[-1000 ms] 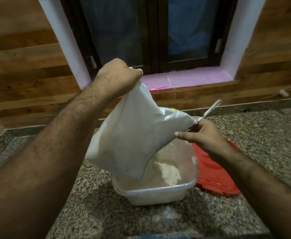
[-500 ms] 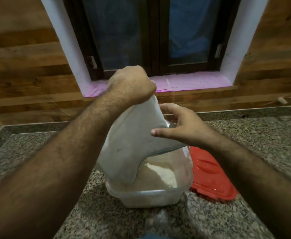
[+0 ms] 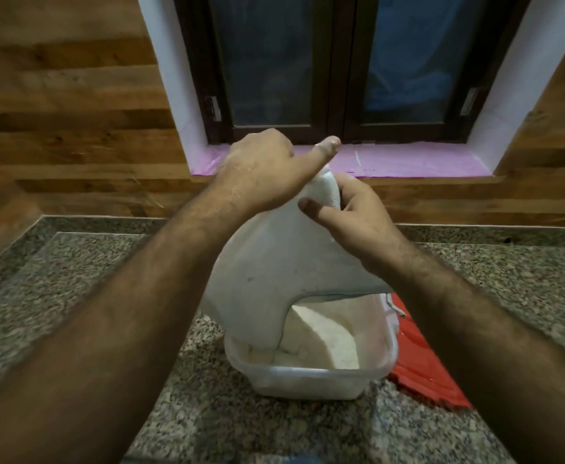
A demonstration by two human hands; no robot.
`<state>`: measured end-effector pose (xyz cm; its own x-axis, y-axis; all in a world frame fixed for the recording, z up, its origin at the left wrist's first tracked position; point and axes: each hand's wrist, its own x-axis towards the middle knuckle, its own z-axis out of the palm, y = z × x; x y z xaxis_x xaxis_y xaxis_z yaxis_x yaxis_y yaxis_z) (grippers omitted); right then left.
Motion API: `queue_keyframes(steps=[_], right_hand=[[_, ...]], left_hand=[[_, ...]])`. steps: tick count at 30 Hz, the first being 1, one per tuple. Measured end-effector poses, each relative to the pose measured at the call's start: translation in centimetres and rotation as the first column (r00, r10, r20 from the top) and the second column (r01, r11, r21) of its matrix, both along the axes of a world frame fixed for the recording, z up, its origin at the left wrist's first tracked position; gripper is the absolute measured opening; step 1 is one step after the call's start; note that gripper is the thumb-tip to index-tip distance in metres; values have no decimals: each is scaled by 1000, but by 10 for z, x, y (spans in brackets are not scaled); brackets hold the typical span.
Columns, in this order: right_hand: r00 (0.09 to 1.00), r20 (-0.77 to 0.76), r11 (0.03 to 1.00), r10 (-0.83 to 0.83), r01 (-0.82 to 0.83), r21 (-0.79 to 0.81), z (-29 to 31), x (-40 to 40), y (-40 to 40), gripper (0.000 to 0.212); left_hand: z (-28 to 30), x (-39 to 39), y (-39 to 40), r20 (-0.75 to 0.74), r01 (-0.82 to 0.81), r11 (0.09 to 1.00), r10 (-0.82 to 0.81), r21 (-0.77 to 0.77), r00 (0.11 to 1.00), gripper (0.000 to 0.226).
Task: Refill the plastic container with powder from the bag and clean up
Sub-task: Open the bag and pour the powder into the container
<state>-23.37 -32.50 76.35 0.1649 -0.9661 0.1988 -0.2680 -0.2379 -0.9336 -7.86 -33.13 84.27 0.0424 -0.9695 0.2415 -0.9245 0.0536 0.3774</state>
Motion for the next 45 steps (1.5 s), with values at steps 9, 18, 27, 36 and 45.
queue_keyframes(steps=[9, 18, 27, 36, 45], right_hand=[[992, 106, 995, -62, 54, 79, -11, 2, 12, 28], [965, 247, 987, -87, 50, 154, -33, -7, 16, 29], [933, 331, 980, -138, 80, 182, -48, -14, 18, 41], [774, 561, 918, -294, 64, 393, -49, -22, 35, 67], [720, 511, 867, -471, 268, 421, -54, -43, 17, 67]], left_hand=[[-109, 161, 51, -376, -370, 929, 347, 10, 859, 56], [-191, 199, 54, -839, 53, 883, 423, 466, 343, 40], [-181, 193, 42, -822, -43, 956, 270, 289, 501, 37], [-143, 174, 28, -810, -45, 986, 157, 160, 565, 44], [-107, 158, 21, -840, 12, 1000, 10, 19, 543, 39]])
